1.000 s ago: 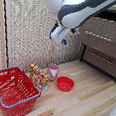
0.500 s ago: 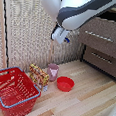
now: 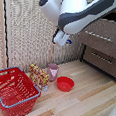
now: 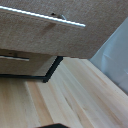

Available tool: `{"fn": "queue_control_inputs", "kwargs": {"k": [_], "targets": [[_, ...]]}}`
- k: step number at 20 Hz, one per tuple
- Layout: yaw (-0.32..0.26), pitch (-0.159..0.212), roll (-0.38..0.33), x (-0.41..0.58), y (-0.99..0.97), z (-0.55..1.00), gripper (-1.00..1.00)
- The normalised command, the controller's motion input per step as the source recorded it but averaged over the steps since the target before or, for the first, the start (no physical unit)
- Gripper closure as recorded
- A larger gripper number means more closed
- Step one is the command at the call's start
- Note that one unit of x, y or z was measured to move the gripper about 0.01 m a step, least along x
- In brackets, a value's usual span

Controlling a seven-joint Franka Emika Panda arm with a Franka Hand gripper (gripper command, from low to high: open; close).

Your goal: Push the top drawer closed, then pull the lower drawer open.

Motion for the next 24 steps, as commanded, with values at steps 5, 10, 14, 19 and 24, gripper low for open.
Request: {"fn": "queue_control_inputs", "kwargs": {"k": [5, 10, 14, 19, 24], "targets": [[0.062, -0.054, -0.268, 0.0, -0.18, 0.0, -1.0], [0.068, -0.047, -0.232, 0.0, -0.21, 0.0, -1.0], [0.07, -0.036, -0.219, 0.0, -0.21, -0.01, -1.0], [0.085, -0.004, -0.215, 0.005, -0.25, -0.11, -1.0], [0.078, 0.0, -0.187, 0.008, -0.33, -0.13, -1.0]]}}
